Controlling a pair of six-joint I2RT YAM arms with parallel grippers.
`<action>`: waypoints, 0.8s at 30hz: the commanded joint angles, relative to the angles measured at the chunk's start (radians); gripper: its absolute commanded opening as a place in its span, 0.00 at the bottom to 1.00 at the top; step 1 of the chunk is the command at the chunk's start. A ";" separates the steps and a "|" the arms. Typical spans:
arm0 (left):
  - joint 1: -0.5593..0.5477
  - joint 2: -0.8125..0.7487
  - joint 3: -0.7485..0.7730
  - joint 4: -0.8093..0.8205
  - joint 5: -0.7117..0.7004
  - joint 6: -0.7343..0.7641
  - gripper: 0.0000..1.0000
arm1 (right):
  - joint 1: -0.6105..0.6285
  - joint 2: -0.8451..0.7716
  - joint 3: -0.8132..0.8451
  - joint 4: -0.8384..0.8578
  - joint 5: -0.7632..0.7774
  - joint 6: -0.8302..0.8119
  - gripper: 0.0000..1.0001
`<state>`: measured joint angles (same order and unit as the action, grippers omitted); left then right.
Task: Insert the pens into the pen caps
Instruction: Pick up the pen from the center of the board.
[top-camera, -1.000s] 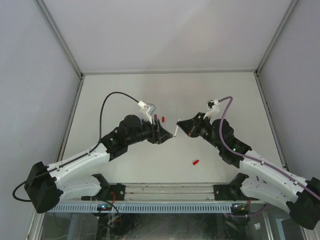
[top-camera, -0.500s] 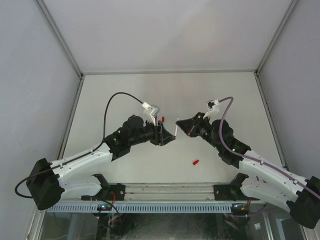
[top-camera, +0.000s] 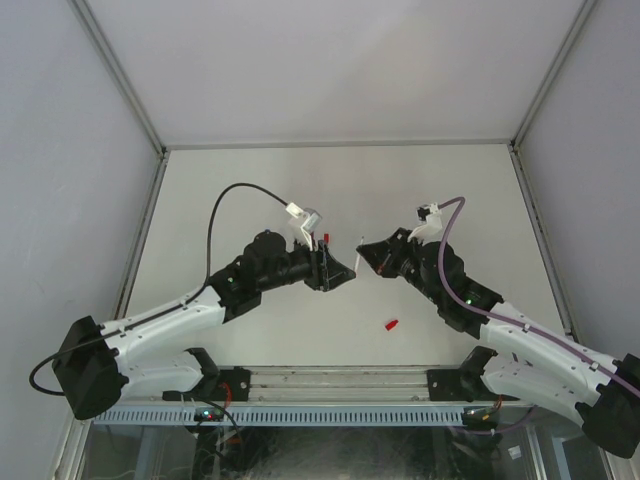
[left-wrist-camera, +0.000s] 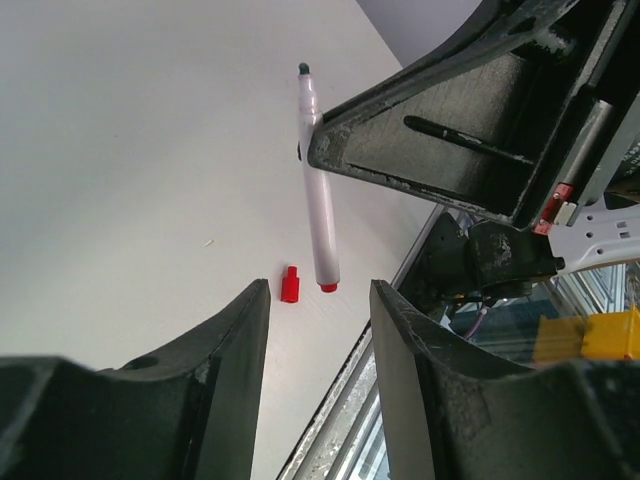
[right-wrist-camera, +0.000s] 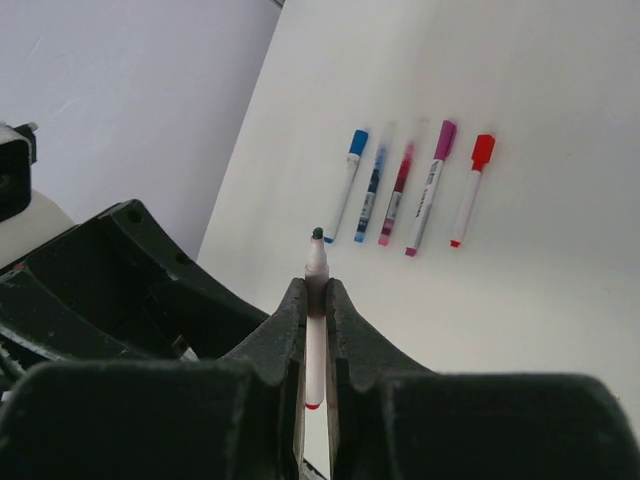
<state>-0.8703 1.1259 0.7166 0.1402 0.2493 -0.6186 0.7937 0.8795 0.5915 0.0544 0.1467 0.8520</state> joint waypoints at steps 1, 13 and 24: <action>-0.004 0.010 0.067 0.040 -0.003 0.003 0.49 | 0.014 -0.004 0.007 0.091 -0.050 0.005 0.00; -0.004 0.046 0.118 0.048 0.002 0.003 0.39 | 0.041 0.013 0.008 0.127 -0.100 0.015 0.00; -0.004 0.045 0.108 0.045 0.013 0.002 0.32 | 0.042 0.001 0.007 0.121 -0.074 0.009 0.00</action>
<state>-0.8711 1.1767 0.7815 0.1471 0.2478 -0.6186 0.8272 0.8986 0.5915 0.1276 0.0551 0.8539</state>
